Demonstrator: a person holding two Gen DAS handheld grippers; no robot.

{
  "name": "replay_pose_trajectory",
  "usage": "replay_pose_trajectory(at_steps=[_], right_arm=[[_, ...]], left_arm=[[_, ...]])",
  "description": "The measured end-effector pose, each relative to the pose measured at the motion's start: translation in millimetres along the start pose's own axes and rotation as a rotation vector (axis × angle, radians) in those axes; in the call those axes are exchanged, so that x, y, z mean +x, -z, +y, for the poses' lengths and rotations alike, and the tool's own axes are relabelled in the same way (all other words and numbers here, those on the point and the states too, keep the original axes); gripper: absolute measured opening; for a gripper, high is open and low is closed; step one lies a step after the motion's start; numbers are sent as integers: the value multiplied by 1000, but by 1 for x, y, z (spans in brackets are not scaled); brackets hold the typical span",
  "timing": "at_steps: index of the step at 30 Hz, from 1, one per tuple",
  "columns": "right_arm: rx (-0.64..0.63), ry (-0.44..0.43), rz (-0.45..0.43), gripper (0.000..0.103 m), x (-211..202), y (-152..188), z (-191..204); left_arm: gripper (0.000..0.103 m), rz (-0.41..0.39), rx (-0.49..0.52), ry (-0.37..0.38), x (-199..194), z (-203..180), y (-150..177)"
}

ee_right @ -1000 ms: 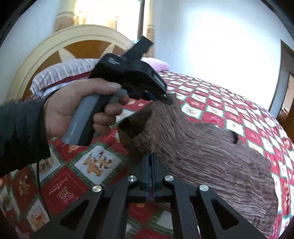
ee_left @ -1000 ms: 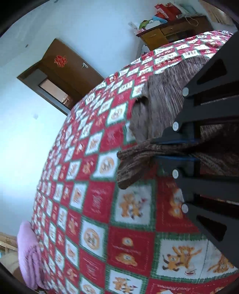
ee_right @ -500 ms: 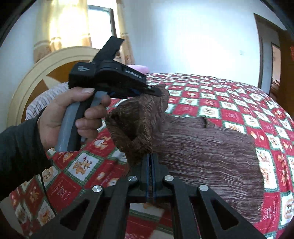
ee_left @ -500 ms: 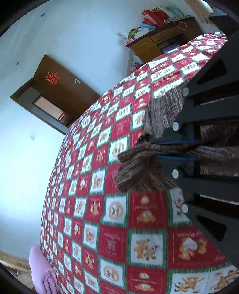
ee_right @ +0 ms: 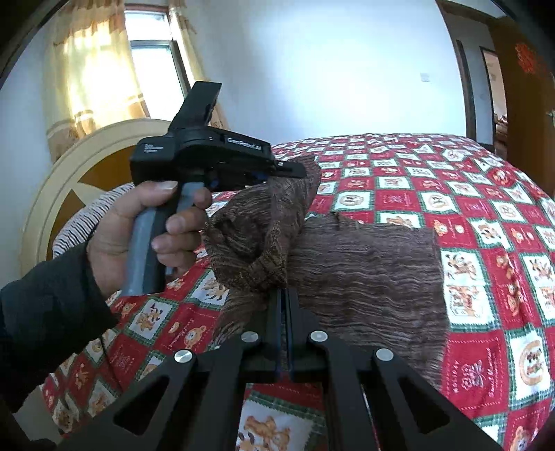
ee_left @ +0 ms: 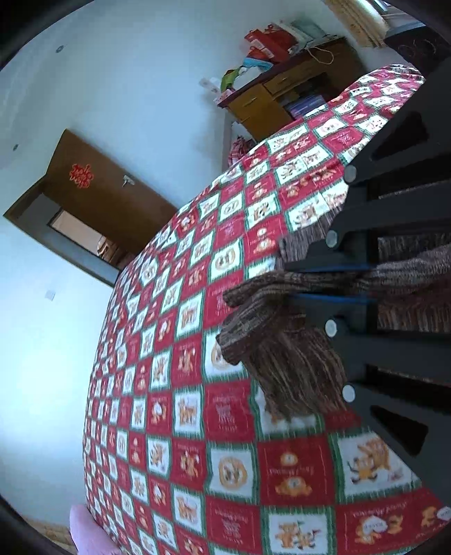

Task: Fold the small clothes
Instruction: 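Lift the held sweater end with both tools and fold it over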

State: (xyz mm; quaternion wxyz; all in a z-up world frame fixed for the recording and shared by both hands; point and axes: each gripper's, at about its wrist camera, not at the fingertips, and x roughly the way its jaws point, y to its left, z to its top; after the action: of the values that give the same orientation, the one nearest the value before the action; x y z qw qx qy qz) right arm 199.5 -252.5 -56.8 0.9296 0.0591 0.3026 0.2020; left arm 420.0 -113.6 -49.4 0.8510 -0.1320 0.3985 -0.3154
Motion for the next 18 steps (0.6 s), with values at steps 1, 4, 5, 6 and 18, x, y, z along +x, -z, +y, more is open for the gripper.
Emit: replay_pose_trajectory(at_steps=[1,4,5,6,18], right_arm=[[7,1,0,1,-2,1,-4],[41,7,11,1,-8,7,-18],[51,9,16,1,-9,9,-22],[66,13,22,1,-11,11,-28],[314,14,92,1,-12,42,-99]], left_arm=[[10,4,5,3,3,-4,-1],[10,18,30,14,15,-19,-2],[10,23,40,16,18,-23,-2],[10,31,51,18,23,-28,-2],[10,139,164,-34,100,-68,14]])
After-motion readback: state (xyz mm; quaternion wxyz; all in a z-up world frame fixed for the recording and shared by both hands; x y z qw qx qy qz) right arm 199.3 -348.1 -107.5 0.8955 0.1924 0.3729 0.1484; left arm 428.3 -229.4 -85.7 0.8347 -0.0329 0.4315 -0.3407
